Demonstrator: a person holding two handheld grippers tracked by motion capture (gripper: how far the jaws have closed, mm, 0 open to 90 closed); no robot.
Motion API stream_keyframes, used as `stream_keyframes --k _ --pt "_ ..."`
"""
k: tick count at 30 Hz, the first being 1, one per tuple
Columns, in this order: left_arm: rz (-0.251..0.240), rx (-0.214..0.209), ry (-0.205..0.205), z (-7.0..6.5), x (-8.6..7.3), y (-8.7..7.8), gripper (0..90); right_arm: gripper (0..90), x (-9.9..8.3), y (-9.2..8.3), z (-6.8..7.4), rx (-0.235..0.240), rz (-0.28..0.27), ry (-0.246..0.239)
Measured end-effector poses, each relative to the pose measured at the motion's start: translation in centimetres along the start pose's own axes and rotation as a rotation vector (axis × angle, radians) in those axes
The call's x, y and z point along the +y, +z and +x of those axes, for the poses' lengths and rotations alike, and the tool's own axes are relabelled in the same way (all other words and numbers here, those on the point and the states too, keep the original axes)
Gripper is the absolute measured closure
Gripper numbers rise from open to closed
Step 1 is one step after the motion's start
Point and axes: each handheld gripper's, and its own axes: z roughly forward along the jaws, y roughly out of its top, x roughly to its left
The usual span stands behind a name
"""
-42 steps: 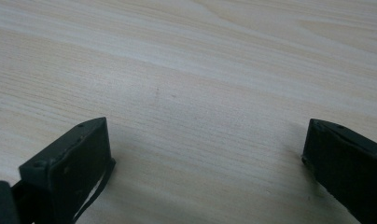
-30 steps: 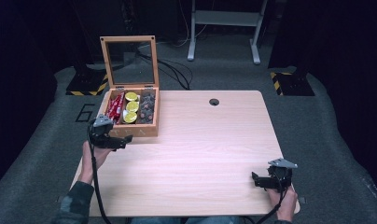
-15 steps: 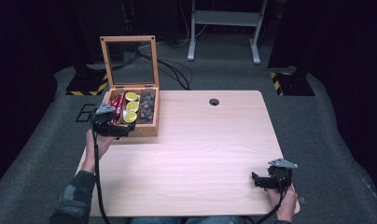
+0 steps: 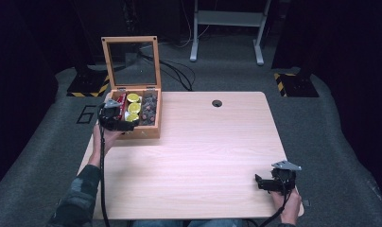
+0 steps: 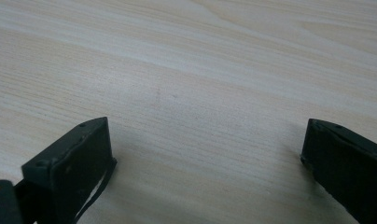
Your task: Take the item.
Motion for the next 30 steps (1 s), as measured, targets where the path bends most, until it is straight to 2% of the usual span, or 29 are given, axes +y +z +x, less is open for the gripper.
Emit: stream_keyframes --k 9,14,16,19,22,26,30 --pt "-0.022 0.03 -0.006 1.0 -0.4 1.3 12.1 1.1 0.0 0.0 0.0 0.001 0.0 -0.001" --pt "-0.011 0.038 -0.021 1.6 -0.7 2.1 14.8 1.1 0.0 0.0 0.0 0.0 0.0 0.002" --pt "-0.003 0.013 -0.065 2.1 -0.7 2.4 14.7 1.2 0.0 0.0 0.0 0.0 0.001 0.005" --pt "-0.007 0.015 -0.087 2.5 -0.5 2.7 14.9 1.2 0.0 0.0 0.0 0.001 0.0 0.001" --pt "0.006 0.029 -0.07 2.4 -0.3 3.0 16.3 1.2 0.0 0.0 0.0 0.0 0.0 0.003" --pt "0.022 0.022 -0.074 2.3 -0.5 3.7 17.5 1.2 0.0 0.0 0.1 0.0 0.001 0.005" --pt "0.036 0.032 -0.072 2.2 -0.6 4.3 19.5 1.3 0.0 0.0 0.0 0.0 0.0 0.003"
